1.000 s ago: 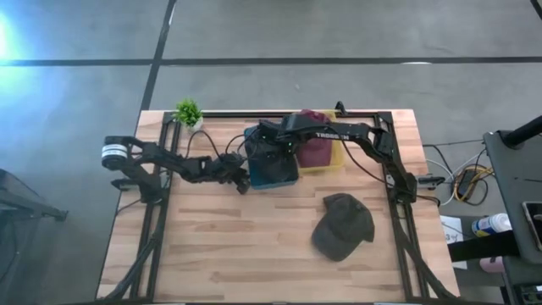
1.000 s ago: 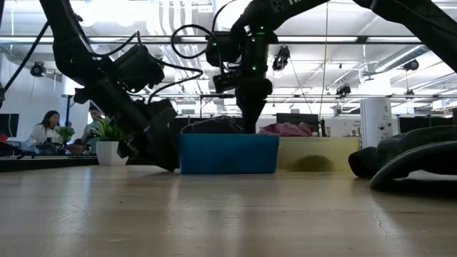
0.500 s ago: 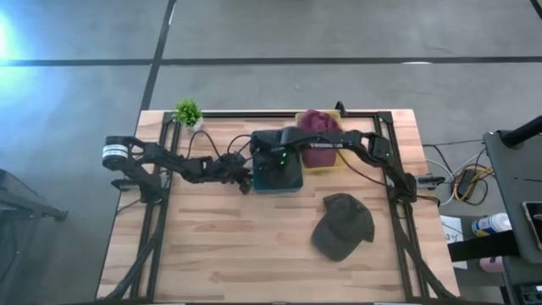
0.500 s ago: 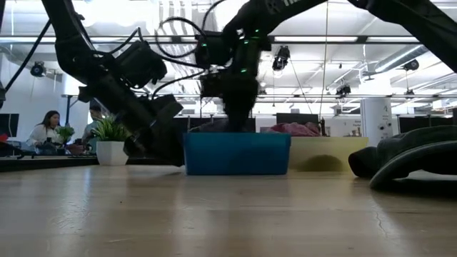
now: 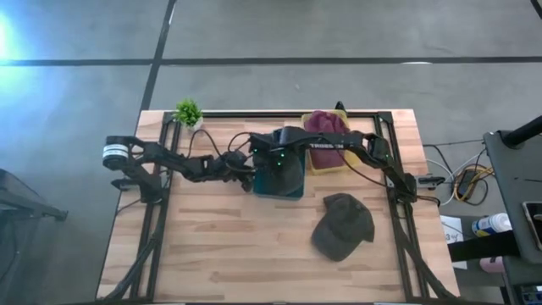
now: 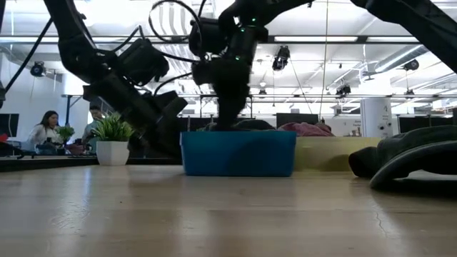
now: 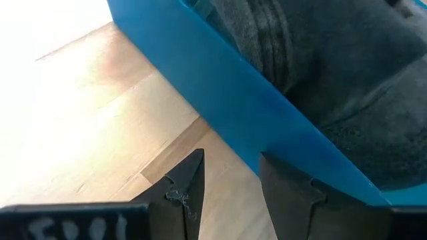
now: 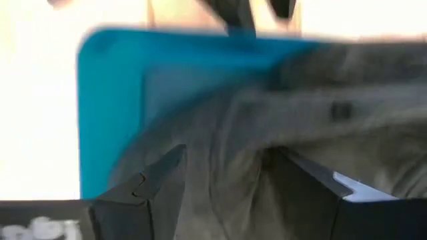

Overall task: Pick & Place hat
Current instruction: Put the top black cap into the blue bin, then put the black cap into the blue bin

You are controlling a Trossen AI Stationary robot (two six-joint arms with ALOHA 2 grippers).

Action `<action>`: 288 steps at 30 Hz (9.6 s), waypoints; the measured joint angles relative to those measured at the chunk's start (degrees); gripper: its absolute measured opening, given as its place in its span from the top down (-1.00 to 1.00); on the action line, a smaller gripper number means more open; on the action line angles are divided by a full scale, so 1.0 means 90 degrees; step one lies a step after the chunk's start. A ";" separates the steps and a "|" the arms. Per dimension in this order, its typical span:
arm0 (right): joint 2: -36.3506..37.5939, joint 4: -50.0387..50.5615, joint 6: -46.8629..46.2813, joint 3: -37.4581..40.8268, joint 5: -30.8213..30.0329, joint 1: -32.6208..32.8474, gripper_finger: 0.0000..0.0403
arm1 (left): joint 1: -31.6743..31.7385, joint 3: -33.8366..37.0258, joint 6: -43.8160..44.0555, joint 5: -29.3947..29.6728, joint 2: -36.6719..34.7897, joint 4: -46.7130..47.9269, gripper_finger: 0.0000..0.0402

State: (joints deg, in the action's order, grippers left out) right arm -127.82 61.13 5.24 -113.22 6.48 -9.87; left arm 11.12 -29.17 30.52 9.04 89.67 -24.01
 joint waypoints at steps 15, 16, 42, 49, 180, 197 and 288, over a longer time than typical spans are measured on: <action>0.1042 0.1753 0.0434 0.0263 -0.1066 -0.0031 -0.05 | 0.0004 0.0022 -0.0484 0.0287 -0.0732 0.0768 0.31; 0.1076 0.1721 0.0446 0.0380 -0.1075 -0.0048 -0.05 | 0.0006 0.0035 -0.0490 0.0243 -0.0733 0.0827 0.31; 0.0853 -0.0193 0.0457 0.2452 -0.0711 0.0206 -0.05 | 0.0005 -0.0590 -0.0733 -0.0451 0.0331 0.0867 0.31; 0.1310 0.1007 0.0461 0.2027 -0.1057 0.0211 -0.05 | 0.0002 -0.0602 -0.0756 -0.0389 -0.0126 0.1685 0.31; 0.7874 -0.5733 -1.0703 1.0890 -0.3239 0.4867 -0.05 | -0.4413 -0.8466 -0.0260 0.1365 0.5707 0.5920 0.31; 0.7254 -0.8336 -0.9741 1.1586 -0.3070 0.4090 -0.05 | -0.4415 -0.8439 -0.0262 0.1455 0.5710 0.5814 0.31; -0.0972 0.1534 -0.5467 -0.0162 -0.2937 0.6840 -0.18 | -0.4547 -0.5630 -0.0211 -0.0287 0.3431 0.1058 0.31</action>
State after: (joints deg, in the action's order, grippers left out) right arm -136.57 74.93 -43.97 -114.68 -19.95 51.69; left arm -29.80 -79.84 28.62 6.46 120.55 -14.48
